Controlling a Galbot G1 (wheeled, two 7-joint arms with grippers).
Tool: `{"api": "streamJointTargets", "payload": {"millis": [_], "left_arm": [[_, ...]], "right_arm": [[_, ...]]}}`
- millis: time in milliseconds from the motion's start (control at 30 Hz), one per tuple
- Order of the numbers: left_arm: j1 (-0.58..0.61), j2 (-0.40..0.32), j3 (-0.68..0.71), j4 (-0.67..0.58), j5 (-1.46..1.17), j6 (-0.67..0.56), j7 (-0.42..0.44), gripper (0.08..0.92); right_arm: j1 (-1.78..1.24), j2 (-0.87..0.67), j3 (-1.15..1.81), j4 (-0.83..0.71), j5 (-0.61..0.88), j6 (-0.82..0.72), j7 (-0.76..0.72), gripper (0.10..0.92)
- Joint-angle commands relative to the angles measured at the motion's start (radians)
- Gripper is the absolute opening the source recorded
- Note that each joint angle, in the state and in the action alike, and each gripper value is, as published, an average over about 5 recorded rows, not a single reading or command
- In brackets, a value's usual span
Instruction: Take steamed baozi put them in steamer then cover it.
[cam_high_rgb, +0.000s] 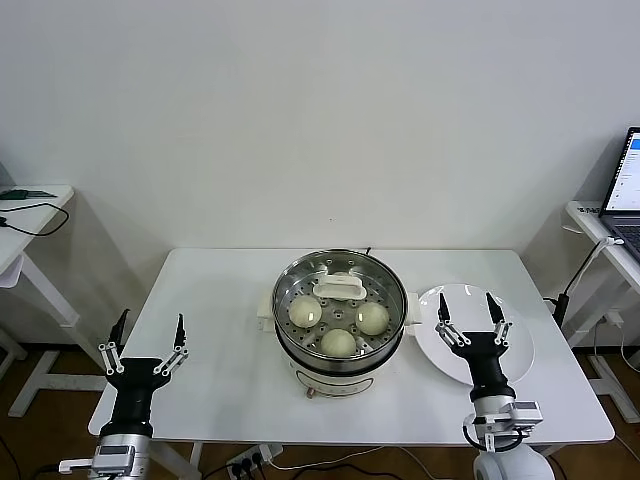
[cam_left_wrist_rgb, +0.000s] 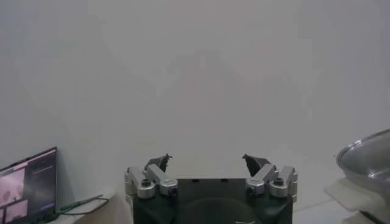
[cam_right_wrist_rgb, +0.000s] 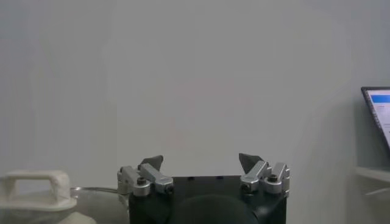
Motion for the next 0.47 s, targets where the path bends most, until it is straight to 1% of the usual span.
{"api": "streamJointTargets", "payload": {"millis": [33,467], "left_arm": [[0.005,-0.002,0.002,0.001,-0.019,-0.007,0.002,0.823],[0.016,-0.001,0.009,0.0,-0.023,-0.009,0.004,0.823]], "right_arm": [[-0.027,-0.003,0.023,0.01,0.007,0.0,0.003,0.823],[-0.039,-0.006,0.042,0.017,0.018,0.0,0.004,0.823]]}}
